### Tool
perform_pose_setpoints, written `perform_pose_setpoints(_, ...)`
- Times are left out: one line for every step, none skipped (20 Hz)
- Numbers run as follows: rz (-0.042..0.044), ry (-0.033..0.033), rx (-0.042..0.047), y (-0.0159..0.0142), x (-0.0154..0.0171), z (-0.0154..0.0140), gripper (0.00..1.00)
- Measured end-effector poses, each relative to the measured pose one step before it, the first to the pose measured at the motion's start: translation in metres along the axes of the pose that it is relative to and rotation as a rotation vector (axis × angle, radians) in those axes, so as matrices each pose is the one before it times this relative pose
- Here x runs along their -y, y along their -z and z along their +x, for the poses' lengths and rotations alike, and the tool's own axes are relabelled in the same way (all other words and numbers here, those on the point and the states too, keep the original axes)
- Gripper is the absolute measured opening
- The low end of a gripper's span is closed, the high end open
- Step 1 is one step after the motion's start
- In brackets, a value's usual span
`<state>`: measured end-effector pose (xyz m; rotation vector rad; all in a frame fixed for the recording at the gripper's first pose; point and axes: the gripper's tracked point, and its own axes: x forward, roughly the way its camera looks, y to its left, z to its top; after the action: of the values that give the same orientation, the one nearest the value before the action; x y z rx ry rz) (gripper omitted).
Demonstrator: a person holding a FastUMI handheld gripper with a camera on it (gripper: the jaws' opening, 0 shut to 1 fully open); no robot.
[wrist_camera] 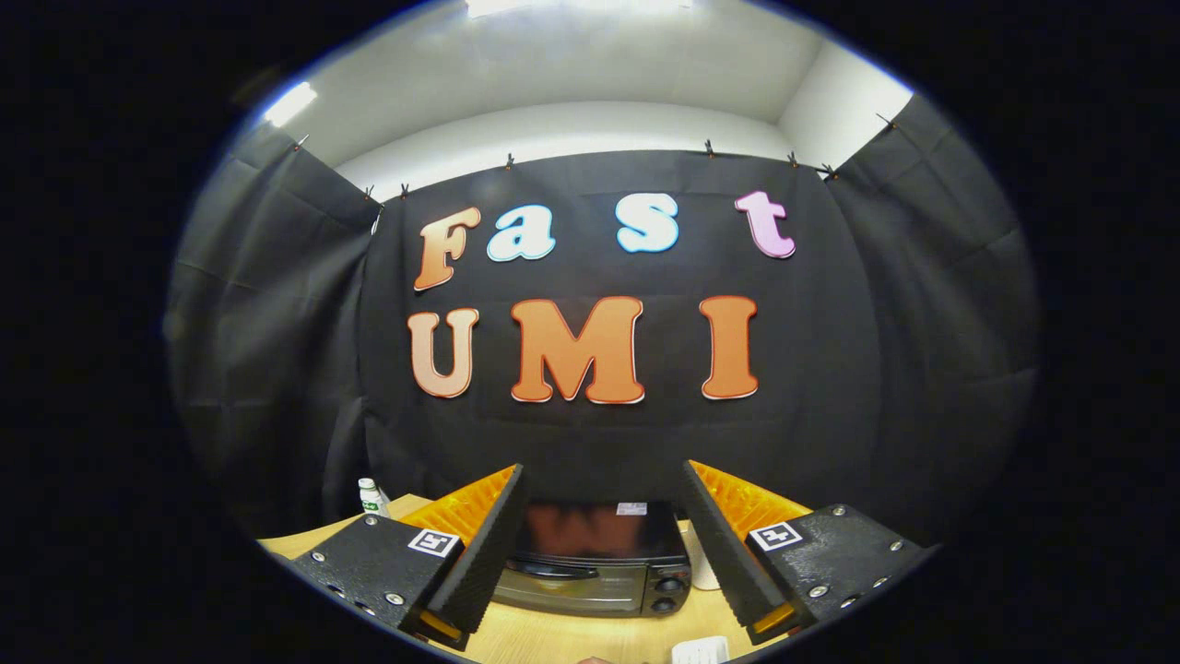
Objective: Open the toaster oven, put the food inside, and close the toaster oven door.
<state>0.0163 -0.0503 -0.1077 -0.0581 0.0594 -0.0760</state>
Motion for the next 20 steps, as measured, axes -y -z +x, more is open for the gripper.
perform_pose_setpoints(-0.01339, -0.00374, 0.01523, -0.01065, 0.00186, -0.00377, 0.98)
perform_pose_setpoints(-0.02015, -0.00880, 0.01049, -0.00803, 0.00167, -0.00279, 0.98)
perform_pose_setpoints(-0.01510, -0.00631, 0.00879, -0.00842, 0.00170, -0.00341, 0.98)
perform_pose_setpoints(-0.00764, -0.00571, 0.00792, -0.00830, 0.00052, -0.00431, 0.98)
perform_pose_setpoints(-0.00122, -0.01730, 0.00915, -0.00579, -0.00145, -0.00481, 0.98)
perform_pose_setpoints(-0.00004, -0.01456, 0.00850, -0.00731, -0.00153, -0.00420, 0.98)
perform_pose_setpoints(0.00078, -0.01136, 0.01076, -0.00685, 0.00027, -0.00411, 0.99)
perform_pose_setpoints(0.00336, -0.00121, 0.00725, -0.00701, 0.00213, -0.00020, 0.99)
perform_pose_setpoints(0.00500, 0.00076, 0.00592, -0.00618, 0.00382, -0.00199, 0.98)
perform_pose_setpoints(0.00669, 0.00282, 0.00671, -0.00847, 0.00353, -0.00188, 0.98)
perform_pose_setpoints(0.00206, 0.00303, 0.00644, -0.00707, 0.00261, -0.00153, 0.98)
perform_pose_setpoints(-0.00597, -0.00214, 0.00553, -0.00746, 0.00113, -0.00211, 0.98)
perform_pose_setpoints(-0.00780, -0.00155, 0.00650, -0.00660, 0.00179, -0.00126, 0.98)
perform_pose_setpoints(-0.00863, -0.00276, 0.00599, -0.00604, -0.00013, -0.00135, 0.98)
perform_pose_setpoints(-0.00742, -0.00241, 0.00868, -0.00523, 0.00009, 0.00000, 0.98)
perform_pose_setpoints(-0.00562, -0.00258, 0.00850, -0.00582, -0.00101, 0.00030, 0.98)
perform_pose_setpoints(-0.00354, -0.00104, 0.00472, -0.00505, -0.00042, 0.00010, 0.98)
perform_pose_setpoints(-0.00140, -0.00272, 0.00027, -0.00363, 0.00014, 0.00029, 0.98)
perform_pose_setpoints(0.00726, -0.00406, 0.00033, -0.00354, -0.00059, -0.00034, 0.99)
perform_pose_setpoints(0.00995, -0.00689, -0.00232, -0.00214, -0.00184, 0.00153, 0.99)
